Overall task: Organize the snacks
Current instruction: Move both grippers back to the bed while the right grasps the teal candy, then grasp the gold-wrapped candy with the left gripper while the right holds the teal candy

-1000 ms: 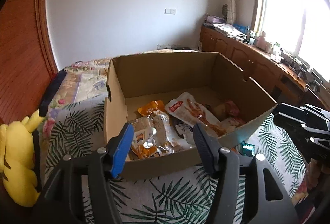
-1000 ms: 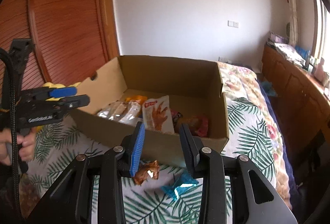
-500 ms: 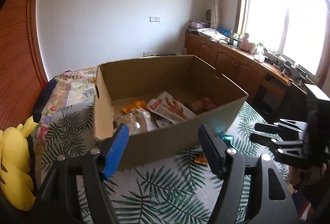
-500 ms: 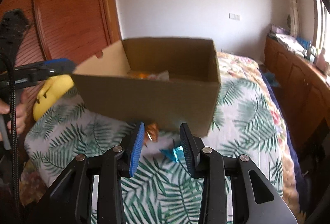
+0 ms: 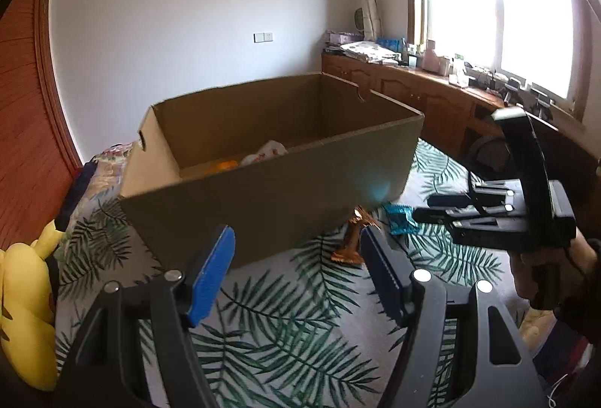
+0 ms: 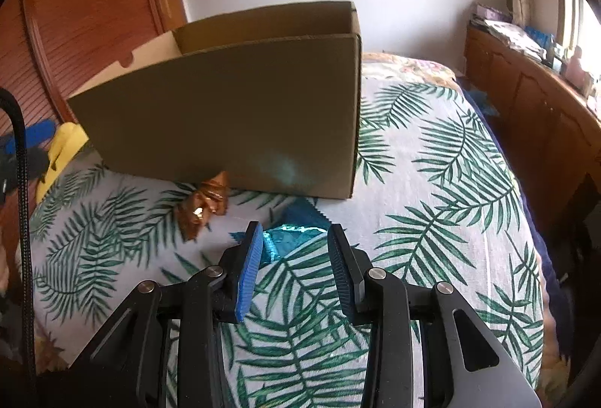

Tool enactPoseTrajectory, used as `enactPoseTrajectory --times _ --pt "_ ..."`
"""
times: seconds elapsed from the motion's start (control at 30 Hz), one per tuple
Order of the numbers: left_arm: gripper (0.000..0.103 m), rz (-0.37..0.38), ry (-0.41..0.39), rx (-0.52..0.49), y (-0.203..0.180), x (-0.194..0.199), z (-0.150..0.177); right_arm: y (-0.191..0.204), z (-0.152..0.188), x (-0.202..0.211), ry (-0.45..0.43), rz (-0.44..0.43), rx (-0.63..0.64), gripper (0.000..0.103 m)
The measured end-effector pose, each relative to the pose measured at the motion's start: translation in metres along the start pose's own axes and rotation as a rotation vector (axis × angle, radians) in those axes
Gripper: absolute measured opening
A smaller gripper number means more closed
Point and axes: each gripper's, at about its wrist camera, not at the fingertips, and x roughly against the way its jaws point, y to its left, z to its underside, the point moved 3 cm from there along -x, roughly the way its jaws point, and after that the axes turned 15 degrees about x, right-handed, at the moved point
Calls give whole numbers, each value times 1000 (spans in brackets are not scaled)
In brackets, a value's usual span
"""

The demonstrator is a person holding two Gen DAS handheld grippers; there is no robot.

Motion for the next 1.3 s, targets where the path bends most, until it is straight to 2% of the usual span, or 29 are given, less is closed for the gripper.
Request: enactPoseTrajectory --times 0.17,0.43,0.63,0.7,0.73,0.9,1.03,1.1,1.3 --pt "70 12 37 -8 -10 -17 12 -4 -4 -10 13 -7 -18 36" --pt "70 11 89 36 -10 -41 17 5 -12 -26 60 -32 -11 38" --pt "70 32 105 36 -15 -52 16 11 -5 -32 106 -6 33 38" --pt "70 50 111 41 -18 -56 16 10 -3 -30 103 -1 42 34" --pt "70 49 113 43 -18 -58 15 10 -2 -29 102 1 45 25" --pt "70 47 129 49 -19 -68 15 8 3 -25 94 -20 57 22" --pt "70 41 143 15 -26 -83 12 6 12 -16 91 -13 69 22" --pt "68 49 146 -14 -32 -88 12 7 16 -12 93 -6 78 22" --pt "56 36 148 -71 -43 -96 15 12 30 0 92 9 102 22"
